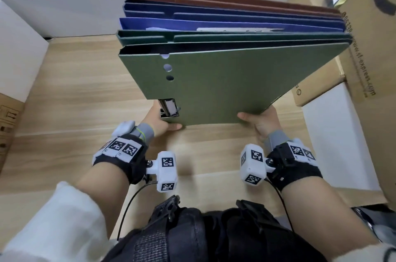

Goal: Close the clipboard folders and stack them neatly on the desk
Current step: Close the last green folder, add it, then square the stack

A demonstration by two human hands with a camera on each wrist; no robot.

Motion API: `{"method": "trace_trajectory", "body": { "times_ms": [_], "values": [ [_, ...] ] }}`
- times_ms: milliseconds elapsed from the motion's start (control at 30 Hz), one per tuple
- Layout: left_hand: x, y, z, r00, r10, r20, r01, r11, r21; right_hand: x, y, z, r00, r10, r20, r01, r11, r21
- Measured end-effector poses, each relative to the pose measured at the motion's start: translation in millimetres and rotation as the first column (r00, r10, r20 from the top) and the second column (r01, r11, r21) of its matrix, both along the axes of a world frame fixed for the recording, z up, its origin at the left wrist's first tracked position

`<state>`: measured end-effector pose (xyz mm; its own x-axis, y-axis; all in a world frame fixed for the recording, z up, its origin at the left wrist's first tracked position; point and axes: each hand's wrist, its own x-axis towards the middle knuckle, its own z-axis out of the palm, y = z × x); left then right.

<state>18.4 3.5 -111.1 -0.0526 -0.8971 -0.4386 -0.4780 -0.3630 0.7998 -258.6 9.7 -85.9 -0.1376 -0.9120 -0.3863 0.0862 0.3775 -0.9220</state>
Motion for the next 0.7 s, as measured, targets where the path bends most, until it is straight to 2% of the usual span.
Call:
{"method": "trace_trajectory", "body": {
  "times_ms": [67, 200, 300, 367, 467, 533, 600, 700],
  "values": [
    [-3.7, -0.3, -0.1, 0.997, 0.068, -0.022, -0.068, 0.998, -0.002, -1.7, -4.4, -0.4, 1.0, -0.016, -0.026, 0.016, 1.0, -0.008],
    [-19.3, -3.6, 0.3, 0.985, 0.117, -0.123, -0.115, 0.993, 0.027, -18.5, -18.2, 3.2, 0.996, -0.024, -0.085, 0.024, 1.0, -0.002],
    [-36.3, -9.5, 6.1, 0.948, 0.143, -0.285, -0.11, 0.986, 0.129, -36.2, -28.3, 12.2, 0.998, -0.02, -0.063, 0.023, 0.998, 0.05],
    [-47.8, -13.8, 10.8, 0.92, 0.186, -0.344, -0.102, 0.963, 0.25, -46.3, -37.0, 16.7, 0.999, -0.018, -0.039, 0.023, 0.99, 0.136],
    [-64.2, -20.1, 17.7, 0.937, 0.18, -0.3, -0.037, 0.903, 0.428, -57.5, -50.9, 12.1, 0.997, -0.01, -0.077, 0.038, 0.927, 0.372],
    [-77.2, -26.0, 22.5, 0.952, 0.16, -0.261, -0.008, 0.866, 0.501, -62.4, -55.4, 4.4, 0.988, 0.021, -0.155, 0.054, 0.885, 0.463],
    [-86.0, -29.9, 25.0, 0.963, 0.153, -0.222, -0.023, 0.868, 0.496, -60.6, -56.1, 3.1, 0.981, 0.017, -0.191, 0.077, 0.876, 0.476],
    [-95.9, -35.8, 27.4, 0.954, 0.219, -0.204, -0.096, 0.87, 0.484, -61.4, -61.6, 2.8, 0.975, -0.037, -0.219, 0.129, 0.898, 0.421]
  ]
}}
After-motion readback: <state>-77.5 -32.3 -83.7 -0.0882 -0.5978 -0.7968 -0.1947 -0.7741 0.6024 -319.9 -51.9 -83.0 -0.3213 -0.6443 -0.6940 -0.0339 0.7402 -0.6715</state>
